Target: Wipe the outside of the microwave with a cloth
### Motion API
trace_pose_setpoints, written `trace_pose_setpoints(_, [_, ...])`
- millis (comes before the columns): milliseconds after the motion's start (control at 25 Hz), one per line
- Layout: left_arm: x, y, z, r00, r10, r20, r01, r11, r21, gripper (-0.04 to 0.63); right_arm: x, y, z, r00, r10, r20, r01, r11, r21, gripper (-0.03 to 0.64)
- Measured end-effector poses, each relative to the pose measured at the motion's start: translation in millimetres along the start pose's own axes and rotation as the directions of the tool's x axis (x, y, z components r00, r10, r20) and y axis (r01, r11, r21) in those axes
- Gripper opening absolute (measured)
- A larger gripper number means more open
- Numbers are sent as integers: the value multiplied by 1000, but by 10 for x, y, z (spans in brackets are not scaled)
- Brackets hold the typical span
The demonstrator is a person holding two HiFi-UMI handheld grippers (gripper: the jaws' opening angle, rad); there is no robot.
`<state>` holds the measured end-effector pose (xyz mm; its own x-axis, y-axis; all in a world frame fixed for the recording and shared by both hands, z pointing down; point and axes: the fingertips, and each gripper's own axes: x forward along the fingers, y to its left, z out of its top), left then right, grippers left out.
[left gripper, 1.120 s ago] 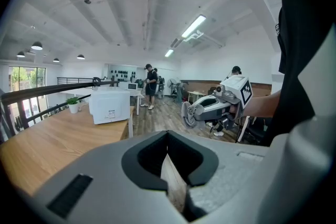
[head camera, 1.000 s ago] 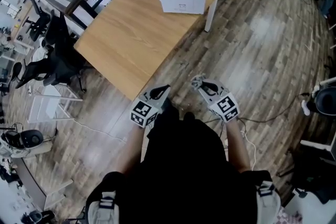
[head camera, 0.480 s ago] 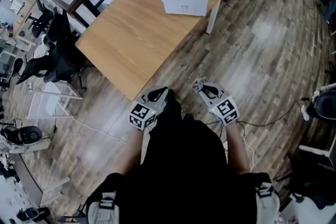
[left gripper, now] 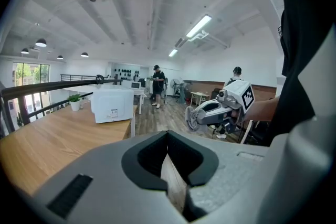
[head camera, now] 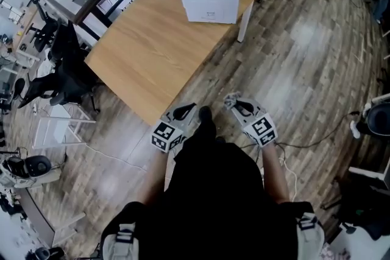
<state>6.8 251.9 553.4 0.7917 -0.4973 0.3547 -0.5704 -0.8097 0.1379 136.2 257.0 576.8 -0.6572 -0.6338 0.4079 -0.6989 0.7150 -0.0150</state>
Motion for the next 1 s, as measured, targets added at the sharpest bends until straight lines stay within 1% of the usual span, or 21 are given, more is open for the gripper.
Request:
trace_pose_setpoints(80, [84, 101, 27, 1000, -7, -3, 7, 1000, -3, 3, 70, -86, 32, 1000, -1, 1, 1, 1000, -10, 42])
trace_pose_setpoints(200, [230, 245, 95, 1000, -16, 1, 16, 1000, -2, 2, 155, -255, 20, 1000, -18, -15, 18, 1000, 16, 43])
trace_pose_setpoints(280, [324, 353, 138, 1000, -23, 7, 23, 1000, -4, 3, 226, -387, 33, 999, -29, -21, 30, 999, 14, 43])
trace_pose_setpoints(440, [475, 663, 195, 1000, -30, 0, 30, 1000, -9, 3, 474, -624, 142, 999, -42, -31, 43, 999, 22, 43])
trace_pose_setpoints(760, [744, 1360, 424, 999, -31, 22, 32, 999, -20, 3, 993, -1068, 520, 999, -36, -32, 35, 999, -33, 43])
trace_pose_setpoints(1000, [819, 1883, 444, 999, -3, 38, 5, 998, -63, 3, 1377, -1295, 716, 998, -22, -60, 18, 998, -67, 43])
